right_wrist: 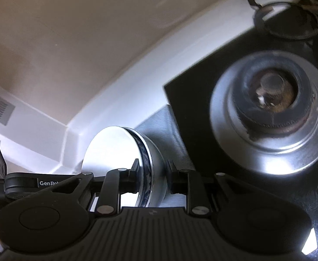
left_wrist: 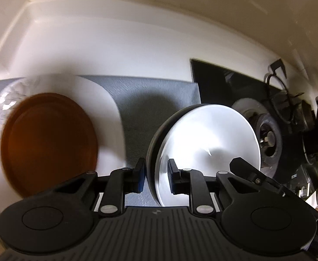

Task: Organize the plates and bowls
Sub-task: 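Lift the nested bowls with both grippers and carry them toward the plate stack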

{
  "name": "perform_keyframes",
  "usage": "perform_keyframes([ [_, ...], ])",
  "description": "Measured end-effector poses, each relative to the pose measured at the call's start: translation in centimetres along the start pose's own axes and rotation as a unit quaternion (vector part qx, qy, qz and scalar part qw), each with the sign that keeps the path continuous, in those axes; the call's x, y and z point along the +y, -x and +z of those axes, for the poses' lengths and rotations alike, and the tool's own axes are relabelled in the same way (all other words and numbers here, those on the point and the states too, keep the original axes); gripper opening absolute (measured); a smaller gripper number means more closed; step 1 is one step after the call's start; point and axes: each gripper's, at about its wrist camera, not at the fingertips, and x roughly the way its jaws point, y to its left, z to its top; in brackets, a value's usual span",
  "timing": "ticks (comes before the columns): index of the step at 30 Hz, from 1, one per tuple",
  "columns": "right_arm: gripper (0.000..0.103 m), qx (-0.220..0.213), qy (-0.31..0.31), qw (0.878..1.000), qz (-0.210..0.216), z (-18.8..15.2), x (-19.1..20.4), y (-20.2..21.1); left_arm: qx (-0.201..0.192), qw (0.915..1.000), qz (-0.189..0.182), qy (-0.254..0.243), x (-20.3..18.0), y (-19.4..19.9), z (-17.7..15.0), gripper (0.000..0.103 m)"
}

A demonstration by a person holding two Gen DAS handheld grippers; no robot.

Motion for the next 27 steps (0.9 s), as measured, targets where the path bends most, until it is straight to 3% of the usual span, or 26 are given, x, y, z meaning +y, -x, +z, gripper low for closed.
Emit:
perform_keyframes([
  [10, 0.026, 0.044, 0.032, 0.997, 0.056, -1.3, 7.6, -1.0, -0.033, 0.9978, 0.033, 0.048, 5.6, 7.7, -1.9, 0.022],
  [15, 0.027, 0.081, 0.072, 0.990, 0.088, -4.6, 12.9, -1.6, -0.043, 0.9936, 0.076, 0.073, 9.8, 12.0, -4.9, 0.023],
  [23, 0.027, 0.146, 0.124, 0.974, 0.124, -11.5, 19.9, -1.6, -0.049, 0.9843, 0.110, 0.129, 17.1, 17.6, -10.4, 0.023],
  [27, 0.027, 0.176, 0.143, 0.964, 0.135, -14.2, 22.4, -2.3, -0.045, 0.9809, 0.108, 0.155, 20.4, 19.2, -12.9, 0.023],
])
